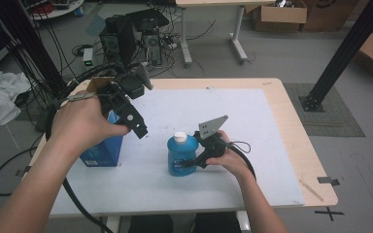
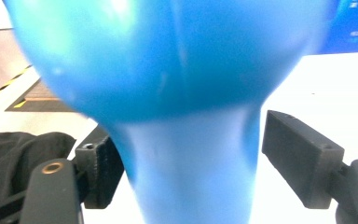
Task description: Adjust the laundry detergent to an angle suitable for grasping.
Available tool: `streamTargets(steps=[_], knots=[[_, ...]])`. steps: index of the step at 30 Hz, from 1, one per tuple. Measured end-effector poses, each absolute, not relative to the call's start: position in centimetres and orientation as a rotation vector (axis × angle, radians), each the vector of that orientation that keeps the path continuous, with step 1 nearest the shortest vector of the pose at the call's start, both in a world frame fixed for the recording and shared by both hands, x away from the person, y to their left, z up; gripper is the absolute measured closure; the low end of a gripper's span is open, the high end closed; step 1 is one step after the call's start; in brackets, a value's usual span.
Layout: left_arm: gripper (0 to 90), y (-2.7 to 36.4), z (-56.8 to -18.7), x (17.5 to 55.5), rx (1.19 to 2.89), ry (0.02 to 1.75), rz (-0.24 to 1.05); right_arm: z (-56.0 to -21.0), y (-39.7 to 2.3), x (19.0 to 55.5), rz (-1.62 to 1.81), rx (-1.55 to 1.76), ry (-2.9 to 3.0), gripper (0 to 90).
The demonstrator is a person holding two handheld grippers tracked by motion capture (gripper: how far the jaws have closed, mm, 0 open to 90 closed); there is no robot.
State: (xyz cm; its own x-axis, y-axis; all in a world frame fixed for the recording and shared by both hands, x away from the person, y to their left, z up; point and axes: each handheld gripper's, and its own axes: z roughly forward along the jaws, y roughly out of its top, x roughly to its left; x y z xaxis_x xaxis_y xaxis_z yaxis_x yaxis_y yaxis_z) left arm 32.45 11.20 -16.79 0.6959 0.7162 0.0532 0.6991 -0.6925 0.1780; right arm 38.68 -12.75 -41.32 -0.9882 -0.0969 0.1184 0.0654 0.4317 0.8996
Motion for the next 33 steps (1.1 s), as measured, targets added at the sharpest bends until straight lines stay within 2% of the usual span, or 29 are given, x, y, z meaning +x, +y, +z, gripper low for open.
streamTargets(steps=[20,33], knots=[[8.3,10.9,-16.7,32.5,2.757,1.136,0.175,-39.5,-18.2,38.2,-1.674,-0.17,-2.605,15.7],[8.3,10.5,-16.8,32.5,2.76,1.119,0.176,-38.5,-22.6,38.1,-1.807,-0.507,-2.673,15.1]])
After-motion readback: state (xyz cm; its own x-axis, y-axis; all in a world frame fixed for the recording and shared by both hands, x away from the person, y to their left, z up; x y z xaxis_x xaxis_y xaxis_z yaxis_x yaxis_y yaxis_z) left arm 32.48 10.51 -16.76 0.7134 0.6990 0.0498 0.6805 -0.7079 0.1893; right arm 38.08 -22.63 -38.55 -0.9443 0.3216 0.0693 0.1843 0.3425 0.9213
